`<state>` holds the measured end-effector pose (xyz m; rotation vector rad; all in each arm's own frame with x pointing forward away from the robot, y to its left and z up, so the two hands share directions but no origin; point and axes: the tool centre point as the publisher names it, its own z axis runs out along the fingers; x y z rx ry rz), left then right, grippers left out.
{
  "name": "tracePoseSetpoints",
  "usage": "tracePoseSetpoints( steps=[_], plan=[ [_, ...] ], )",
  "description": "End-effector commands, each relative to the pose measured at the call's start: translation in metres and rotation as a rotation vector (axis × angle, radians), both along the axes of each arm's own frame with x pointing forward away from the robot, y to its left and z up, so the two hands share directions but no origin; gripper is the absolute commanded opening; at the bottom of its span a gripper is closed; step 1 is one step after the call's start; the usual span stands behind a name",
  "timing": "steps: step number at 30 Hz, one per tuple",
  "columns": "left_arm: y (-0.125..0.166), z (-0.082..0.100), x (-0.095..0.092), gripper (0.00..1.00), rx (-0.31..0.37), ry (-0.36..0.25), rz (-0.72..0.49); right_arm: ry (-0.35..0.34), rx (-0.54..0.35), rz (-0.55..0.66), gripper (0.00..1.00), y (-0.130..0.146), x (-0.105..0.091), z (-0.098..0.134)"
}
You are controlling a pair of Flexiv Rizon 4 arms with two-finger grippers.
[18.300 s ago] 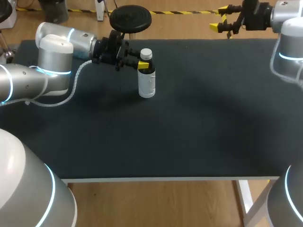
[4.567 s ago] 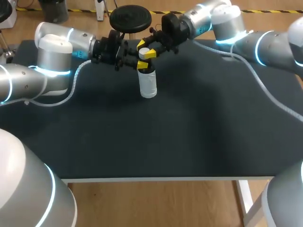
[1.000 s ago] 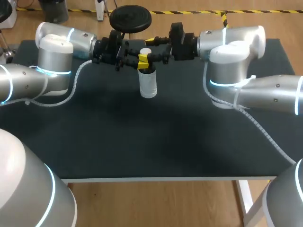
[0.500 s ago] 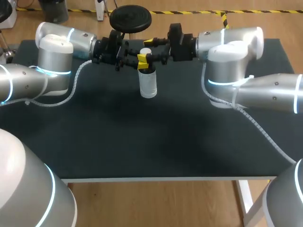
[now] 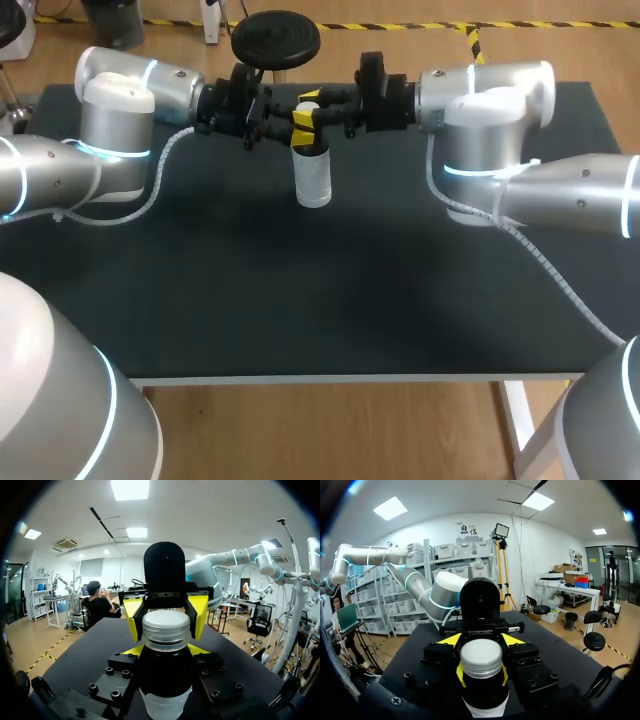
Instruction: Unscrew the bottle cap
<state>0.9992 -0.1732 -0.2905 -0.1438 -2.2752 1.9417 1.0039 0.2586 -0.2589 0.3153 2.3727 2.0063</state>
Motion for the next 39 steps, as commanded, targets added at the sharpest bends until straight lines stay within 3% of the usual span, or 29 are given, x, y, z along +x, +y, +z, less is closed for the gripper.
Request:
tracePoseSetpoints(
  steps=[1,12,20,25,39],
  plan=[
    [0.0,0.0,-0.001,0.0,-0.002,0.0,-0.002,0.011,0.026,0.103,0.0,-0.006,0.013,-0.008],
    [0.0,0.0,-0.001,0.0,-0.002,0.0,-0.002,0.001,0.04,0.375,0.0,-0.007,0.019,-0.007],
    [0.0,0.0,-0.001,0.0,-0.002,0.0,-0.002,-0.007,0.049,0.681,0.0,-0.001,0.017,-0.002],
    [0.0,0.0,-0.001,0.0,-0.002,0.0,-0.002,0.028,0.113,0.89,0.0,0.003,0.013,0.002],
    [0.0,0.0,-0.001,0.0,-0.002,0.0,-0.002,0.051,0.123,1.152,0.0,0.007,-0.003,0.009]
  ],
)
